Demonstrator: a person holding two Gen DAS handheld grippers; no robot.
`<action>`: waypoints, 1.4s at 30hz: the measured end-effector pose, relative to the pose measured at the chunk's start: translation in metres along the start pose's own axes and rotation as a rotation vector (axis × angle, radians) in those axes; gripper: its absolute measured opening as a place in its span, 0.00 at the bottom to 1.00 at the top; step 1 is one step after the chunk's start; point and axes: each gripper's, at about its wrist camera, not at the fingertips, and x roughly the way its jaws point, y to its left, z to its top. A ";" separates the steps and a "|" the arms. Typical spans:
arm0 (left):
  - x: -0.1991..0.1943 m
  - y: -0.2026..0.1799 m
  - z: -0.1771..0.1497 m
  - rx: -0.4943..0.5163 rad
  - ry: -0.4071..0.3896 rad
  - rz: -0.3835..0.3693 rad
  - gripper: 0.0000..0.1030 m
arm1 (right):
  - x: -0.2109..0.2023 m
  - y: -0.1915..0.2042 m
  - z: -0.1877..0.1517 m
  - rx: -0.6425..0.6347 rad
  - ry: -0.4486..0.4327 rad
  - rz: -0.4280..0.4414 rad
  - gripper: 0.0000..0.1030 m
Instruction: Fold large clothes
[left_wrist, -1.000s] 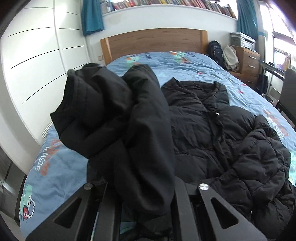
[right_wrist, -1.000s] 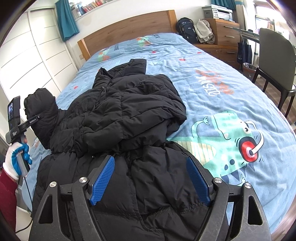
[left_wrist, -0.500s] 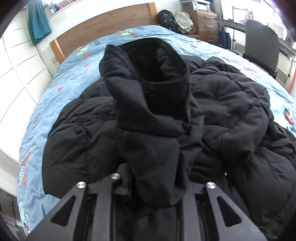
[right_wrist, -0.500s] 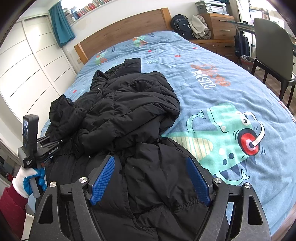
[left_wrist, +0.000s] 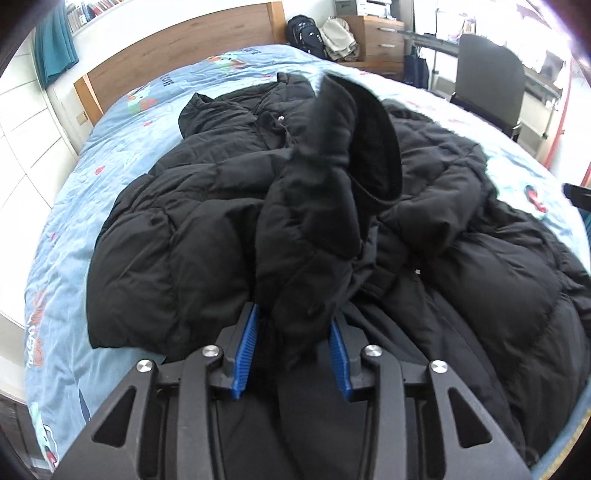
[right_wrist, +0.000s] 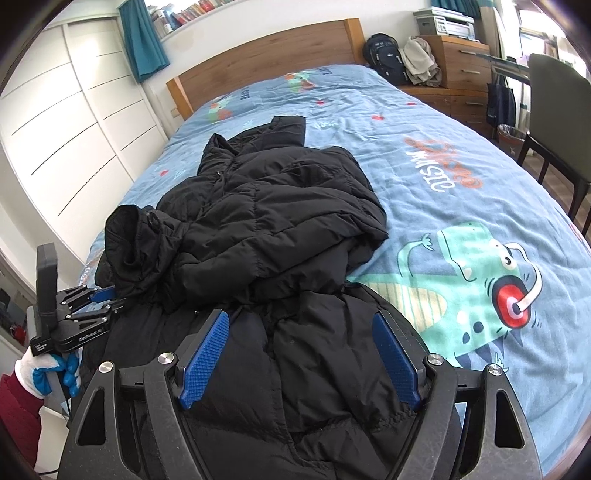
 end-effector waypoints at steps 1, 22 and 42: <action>-0.006 0.003 0.000 -0.006 -0.011 -0.011 0.38 | 0.001 0.003 0.002 -0.007 0.001 0.002 0.77; 0.023 0.118 0.031 -0.298 -0.042 0.125 0.47 | 0.092 0.225 0.060 -0.423 0.027 0.292 0.77; 0.040 0.110 0.026 -0.318 -0.036 0.118 0.56 | 0.153 0.197 0.013 -0.434 0.196 0.240 0.77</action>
